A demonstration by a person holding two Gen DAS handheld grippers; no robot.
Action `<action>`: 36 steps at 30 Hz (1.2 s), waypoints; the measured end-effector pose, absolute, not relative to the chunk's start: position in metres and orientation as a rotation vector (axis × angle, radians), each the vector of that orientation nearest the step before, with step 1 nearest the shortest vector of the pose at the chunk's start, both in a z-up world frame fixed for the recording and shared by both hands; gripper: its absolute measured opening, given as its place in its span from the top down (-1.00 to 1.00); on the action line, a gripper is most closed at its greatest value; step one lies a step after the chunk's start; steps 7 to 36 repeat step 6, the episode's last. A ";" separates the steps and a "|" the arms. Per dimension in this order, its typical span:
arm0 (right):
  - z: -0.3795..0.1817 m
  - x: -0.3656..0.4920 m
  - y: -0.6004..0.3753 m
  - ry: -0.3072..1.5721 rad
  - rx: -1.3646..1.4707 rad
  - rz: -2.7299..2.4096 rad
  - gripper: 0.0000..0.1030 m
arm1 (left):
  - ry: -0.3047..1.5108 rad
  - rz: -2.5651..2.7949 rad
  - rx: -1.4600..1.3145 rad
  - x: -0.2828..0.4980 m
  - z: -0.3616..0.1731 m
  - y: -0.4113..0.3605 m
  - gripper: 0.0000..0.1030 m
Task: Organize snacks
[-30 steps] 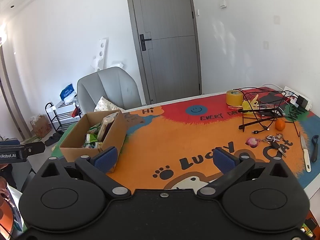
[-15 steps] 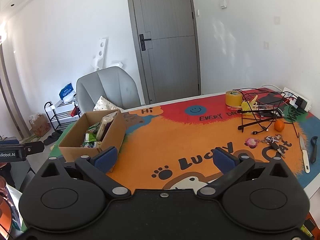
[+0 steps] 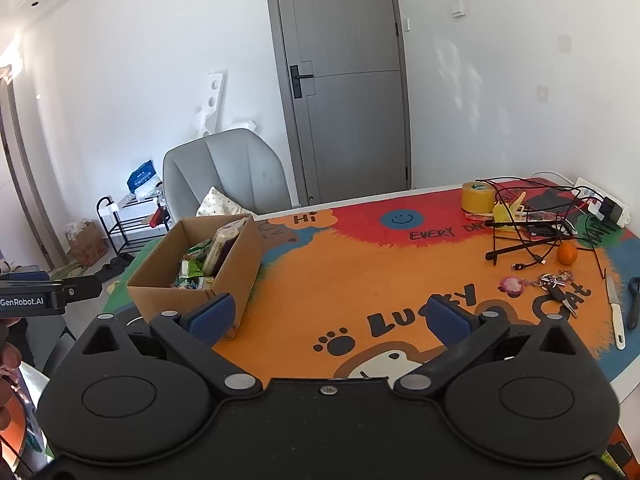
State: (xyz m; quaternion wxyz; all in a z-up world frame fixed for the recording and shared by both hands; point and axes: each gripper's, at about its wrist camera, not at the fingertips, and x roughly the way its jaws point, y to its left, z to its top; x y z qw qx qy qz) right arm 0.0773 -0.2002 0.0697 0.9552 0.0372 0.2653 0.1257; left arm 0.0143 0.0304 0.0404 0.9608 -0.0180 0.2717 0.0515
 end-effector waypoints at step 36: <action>0.068 0.077 -0.200 0.539 0.077 0.251 -1.00 | 0.551 0.103 -0.038 0.014 0.040 0.030 -0.99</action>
